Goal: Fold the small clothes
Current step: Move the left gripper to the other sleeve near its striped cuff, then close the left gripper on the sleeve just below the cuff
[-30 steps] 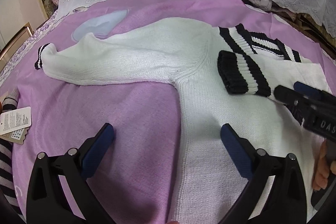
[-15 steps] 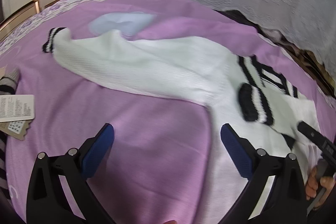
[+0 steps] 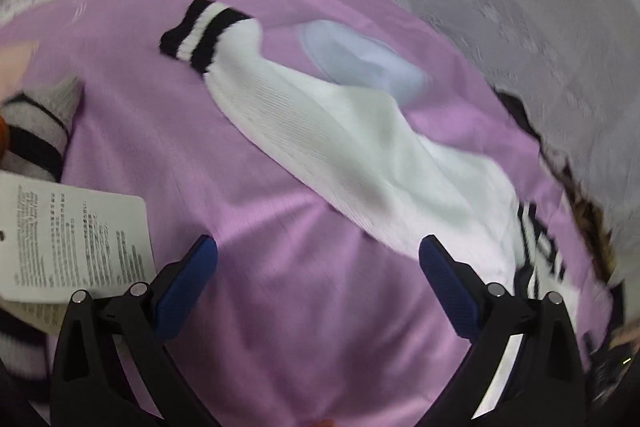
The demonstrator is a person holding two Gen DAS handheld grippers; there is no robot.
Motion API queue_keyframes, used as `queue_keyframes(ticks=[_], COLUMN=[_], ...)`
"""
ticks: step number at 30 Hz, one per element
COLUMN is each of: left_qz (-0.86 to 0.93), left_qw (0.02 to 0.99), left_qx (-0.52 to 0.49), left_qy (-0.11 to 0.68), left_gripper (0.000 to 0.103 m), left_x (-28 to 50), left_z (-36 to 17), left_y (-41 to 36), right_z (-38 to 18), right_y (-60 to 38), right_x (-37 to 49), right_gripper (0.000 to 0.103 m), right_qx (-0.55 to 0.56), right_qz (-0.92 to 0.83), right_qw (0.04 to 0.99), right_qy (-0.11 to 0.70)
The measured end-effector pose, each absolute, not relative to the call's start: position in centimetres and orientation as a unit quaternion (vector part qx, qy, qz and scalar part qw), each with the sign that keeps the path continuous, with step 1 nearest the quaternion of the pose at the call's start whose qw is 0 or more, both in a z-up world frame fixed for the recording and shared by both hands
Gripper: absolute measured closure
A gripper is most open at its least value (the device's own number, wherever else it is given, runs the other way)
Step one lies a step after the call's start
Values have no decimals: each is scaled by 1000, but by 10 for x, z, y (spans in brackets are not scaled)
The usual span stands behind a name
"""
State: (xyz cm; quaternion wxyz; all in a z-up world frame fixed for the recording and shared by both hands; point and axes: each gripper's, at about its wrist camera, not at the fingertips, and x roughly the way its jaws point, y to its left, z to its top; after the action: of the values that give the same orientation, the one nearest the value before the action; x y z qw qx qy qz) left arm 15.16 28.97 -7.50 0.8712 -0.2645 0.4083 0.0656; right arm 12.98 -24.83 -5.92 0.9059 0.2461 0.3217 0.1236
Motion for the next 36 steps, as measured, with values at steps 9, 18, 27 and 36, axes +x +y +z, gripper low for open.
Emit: queue_keyframes(ticks=[9, 18, 27, 36], left_qz=[52, -31, 5, 23], left_qw=[880, 857, 849, 855], left_qx=[-321, -436, -453, -424], left_qy=[345, 274, 271, 297], left_gripper=[4, 4, 46, 42], left_x=[176, 185, 184, 171], left_z=[-76, -87, -97, -95], left_y=[315, 345, 365, 358], right_z=[-71, -72, -72, -72], right_y=[-246, -248, -248, -249], right_x=[134, 135, 134, 134], right_gripper=[17, 14, 14, 13], right_qx=[259, 267, 267, 272], right_qz=[132, 141, 141, 145], right_qw=[894, 890, 890, 889], right_qy=[340, 341, 341, 340])
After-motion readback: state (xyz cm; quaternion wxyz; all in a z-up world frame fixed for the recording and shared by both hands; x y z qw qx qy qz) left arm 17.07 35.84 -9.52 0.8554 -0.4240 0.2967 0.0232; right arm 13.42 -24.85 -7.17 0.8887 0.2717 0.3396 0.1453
